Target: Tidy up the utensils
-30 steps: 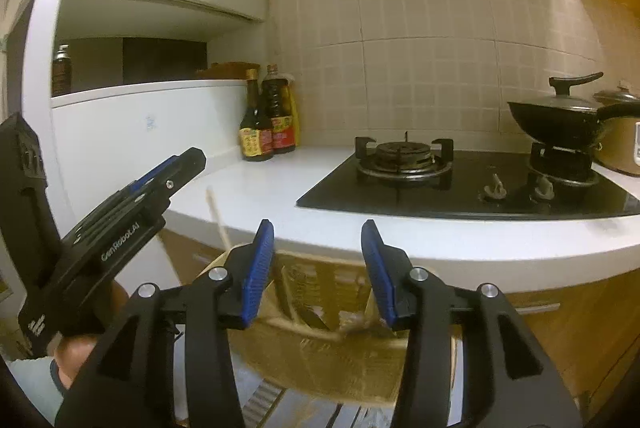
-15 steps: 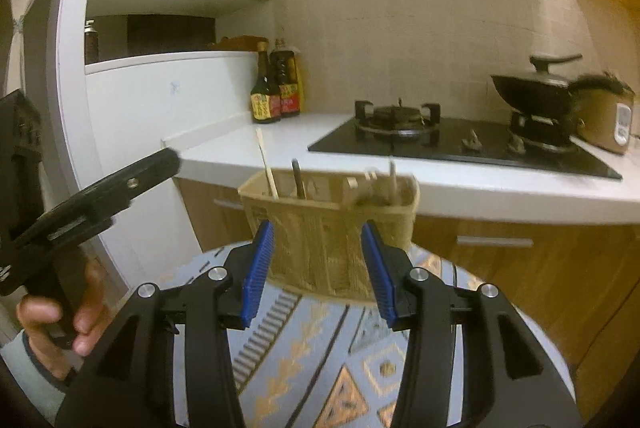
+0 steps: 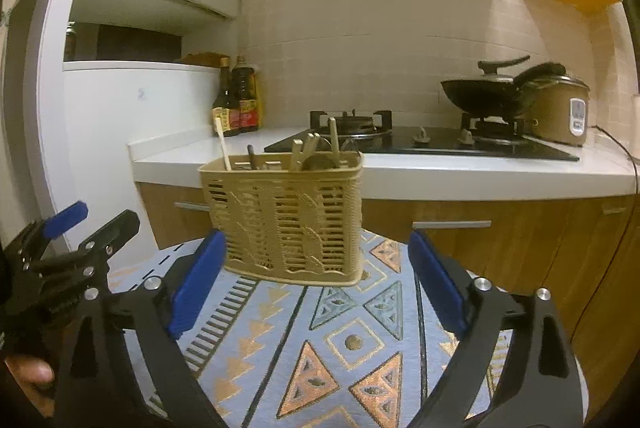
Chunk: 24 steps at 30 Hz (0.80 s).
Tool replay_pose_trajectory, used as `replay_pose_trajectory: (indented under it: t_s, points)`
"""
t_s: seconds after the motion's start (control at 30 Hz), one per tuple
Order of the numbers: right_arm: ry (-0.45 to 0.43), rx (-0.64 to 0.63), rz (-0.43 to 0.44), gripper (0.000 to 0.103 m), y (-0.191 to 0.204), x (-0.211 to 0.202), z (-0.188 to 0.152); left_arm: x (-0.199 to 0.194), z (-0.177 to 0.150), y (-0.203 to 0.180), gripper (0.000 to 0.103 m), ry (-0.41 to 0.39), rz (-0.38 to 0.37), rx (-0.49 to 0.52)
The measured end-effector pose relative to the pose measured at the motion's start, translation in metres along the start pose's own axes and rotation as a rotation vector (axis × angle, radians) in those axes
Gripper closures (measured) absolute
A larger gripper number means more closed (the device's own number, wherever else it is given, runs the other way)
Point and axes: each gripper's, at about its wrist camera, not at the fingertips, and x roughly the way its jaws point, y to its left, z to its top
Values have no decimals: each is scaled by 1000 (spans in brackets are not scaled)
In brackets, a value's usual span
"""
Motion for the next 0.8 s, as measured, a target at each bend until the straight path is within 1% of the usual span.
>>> replay_pose_trajectory:
  t_s: [0.1, 0.23, 0.37, 0.47, 0.57, 0.8]
  points:
    - [12, 16, -10, 12, -5, 6, -5, 3, -4, -1, 9, 5, -8, -20]
    - [44, 27, -20, 12, -9, 13, -13, 4, -9, -2, 9, 15, -3, -11]
    - [75, 18, -21, 9, -8, 18, -18, 3, -11, -2, 9, 29, -17, -7]
    - [99, -1, -16, 9, -5, 23, -21, 2, -12, -4, 9, 29, -16, 1]
    - [107, -13, -19, 8, -2, 25, -21, 3, -13, -5, 9, 38, -25, 7]
    - [116, 16, -23, 8, -8, 27, -21, 3, -13, -2, 9, 41, -10, -11]
